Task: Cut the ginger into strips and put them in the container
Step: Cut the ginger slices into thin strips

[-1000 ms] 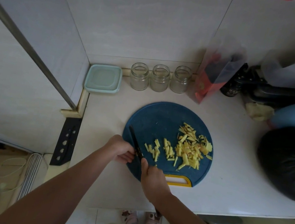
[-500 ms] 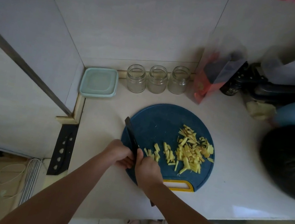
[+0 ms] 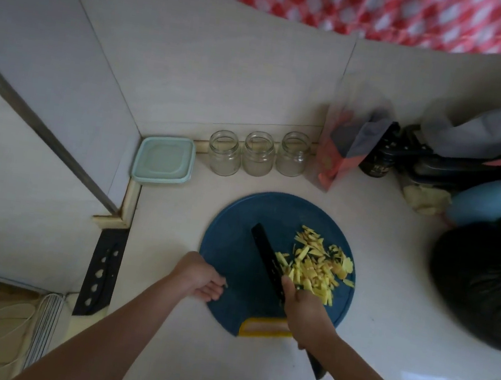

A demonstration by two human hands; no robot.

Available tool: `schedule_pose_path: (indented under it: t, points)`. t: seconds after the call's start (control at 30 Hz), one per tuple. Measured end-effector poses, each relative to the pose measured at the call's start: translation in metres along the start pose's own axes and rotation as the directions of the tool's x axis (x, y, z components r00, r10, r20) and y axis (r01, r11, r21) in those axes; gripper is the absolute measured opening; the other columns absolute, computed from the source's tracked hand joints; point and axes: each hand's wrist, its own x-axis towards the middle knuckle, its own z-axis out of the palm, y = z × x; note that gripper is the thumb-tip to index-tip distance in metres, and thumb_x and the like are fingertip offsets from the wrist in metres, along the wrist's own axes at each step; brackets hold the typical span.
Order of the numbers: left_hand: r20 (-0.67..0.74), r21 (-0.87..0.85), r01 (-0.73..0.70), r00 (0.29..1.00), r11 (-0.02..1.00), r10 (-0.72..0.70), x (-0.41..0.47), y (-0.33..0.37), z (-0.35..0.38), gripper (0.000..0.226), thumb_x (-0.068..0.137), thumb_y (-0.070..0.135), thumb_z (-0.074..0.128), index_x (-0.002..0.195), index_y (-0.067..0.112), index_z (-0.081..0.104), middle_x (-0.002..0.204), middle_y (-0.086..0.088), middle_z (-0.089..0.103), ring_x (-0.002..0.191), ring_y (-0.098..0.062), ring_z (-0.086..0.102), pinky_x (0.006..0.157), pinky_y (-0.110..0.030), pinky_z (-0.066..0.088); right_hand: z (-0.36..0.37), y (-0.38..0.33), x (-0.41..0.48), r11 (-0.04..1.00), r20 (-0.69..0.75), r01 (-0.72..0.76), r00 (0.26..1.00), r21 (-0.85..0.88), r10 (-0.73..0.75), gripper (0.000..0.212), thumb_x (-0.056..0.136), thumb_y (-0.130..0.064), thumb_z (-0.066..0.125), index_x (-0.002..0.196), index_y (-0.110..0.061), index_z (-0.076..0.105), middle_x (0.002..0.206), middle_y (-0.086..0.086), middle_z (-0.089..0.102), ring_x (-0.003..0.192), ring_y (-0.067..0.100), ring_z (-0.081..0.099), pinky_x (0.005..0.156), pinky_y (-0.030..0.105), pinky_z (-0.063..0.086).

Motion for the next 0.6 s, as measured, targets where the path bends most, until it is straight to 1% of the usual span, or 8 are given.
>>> schedule_pose_path:
  t: [0.1,0.2,0.27,0.33,0.37,0.43,0.5,0.6]
  points:
    - [0.005,-0.048,-0.064,0.998,0.997,0.064,-0.004,0.008,0.019,0.021,0.090,0.014,0.063,0.072,0.004,0.057,0.070,-0.005,0.060,0.058,-0.011,0.058,0.054,-0.017,0.050,-0.008,-0.007,0.000,0.998,0.059,0.019,0.998,0.060,-0.023,0.058,0.096,-0.059,0.026,0.073,-0.011,0.049,0.061,0.006,0.048,0.041,0.016,0.046,0.036,0.023,0.041]
    - [-0.027,-0.196,-0.195,0.981,0.961,0.193,-0.009,0.022,0.043,0.013,0.092,0.009,0.057,0.090,-0.002,0.062,0.063,-0.001,0.064,0.050,-0.008,0.060,0.047,-0.014,0.048,-0.030,-0.012,-0.009,0.994,-0.053,0.095,0.994,0.063,-0.091,0.060,0.096,-0.057,0.031,0.063,-0.010,0.048,0.057,0.005,0.050,0.047,0.016,0.048,0.049,0.025,0.041]
    - [-0.073,-0.164,-0.291,0.957,0.943,0.282,-0.012,0.029,0.051,0.022,0.093,0.008,0.054,0.111,-0.003,0.061,0.076,-0.004,0.066,0.062,-0.014,0.062,0.055,-0.018,0.050,-0.050,-0.013,-0.016,0.979,-0.184,0.153,0.967,-0.133,-0.176,0.061,0.096,-0.056,0.029,0.057,-0.013,0.047,0.057,0.002,0.050,0.059,0.019,0.052,0.058,0.028,0.038]
    - [-0.145,0.068,-0.423,0.892,0.904,0.428,-0.015,0.032,0.051,0.037,0.093,0.012,0.054,0.130,0.008,0.052,0.104,-0.008,0.066,0.089,-0.019,0.065,0.074,-0.023,0.051,-0.070,-0.016,-0.022,0.906,-0.247,0.141,0.935,-0.399,-0.254,0.061,0.096,-0.060,0.024,0.061,-0.015,0.048,0.061,0.000,0.048,0.070,0.024,0.056,0.063,0.028,0.038]
    - [-0.184,0.243,-0.480,0.830,0.843,0.526,-0.018,0.033,0.050,0.046,0.093,0.014,0.054,0.138,0.014,0.044,0.123,-0.009,0.059,0.109,-0.020,0.059,0.088,-0.025,0.047,-0.079,-0.017,-0.023,0.852,-0.245,0.130,0.926,-0.507,-0.287,0.061,0.095,-0.062,0.024,0.065,-0.016,0.049,0.064,0.000,0.048,0.075,0.025,0.059,0.064,0.028,0.040]
    - [-0.228,0.532,-0.539,0.652,0.653,0.723,-0.029,0.035,0.047,0.061,0.093,0.015,0.053,0.147,0.026,0.027,0.150,-0.007,0.030,0.138,-0.021,0.028,0.108,-0.026,0.028,-0.095,-0.020,-0.022,0.737,-0.184,0.141,0.922,-0.660,-0.341,0.056,0.093,-0.065,0.029,0.077,-0.017,0.052,0.074,0.002,0.052,0.083,0.025,0.063,0.064,0.028,0.041]
    - [-0.174,0.706,-0.539,0.497,0.459,0.850,-0.040,0.038,0.049,0.074,0.092,0.016,0.051,0.148,0.036,0.009,0.157,-0.004,0.001,0.144,-0.024,-0.002,0.115,-0.030,0.011,-0.108,-0.024,-0.020,0.627,-0.099,0.179,0.919,-0.758,-0.382,0.053,0.090,-0.066,0.038,0.091,-0.018,0.058,0.083,0.003,0.056,0.087,0.023,0.063,0.064,0.029,0.040]
    - [0.030,0.830,-0.510,0.447,0.227,0.894,-0.050,0.039,0.065,0.088,0.089,0.018,0.052,0.142,0.046,-0.013,0.153,-0.002,-0.026,0.140,-0.028,-0.026,0.116,-0.044,-0.004,-0.118,-0.032,-0.022,0.537,-0.038,0.199,0.917,-0.820,-0.398,0.050,0.089,-0.062,0.046,0.100,-0.016,0.060,0.088,0.003,0.057,0.088,0.022,0.062,0.064,0.029,0.041]
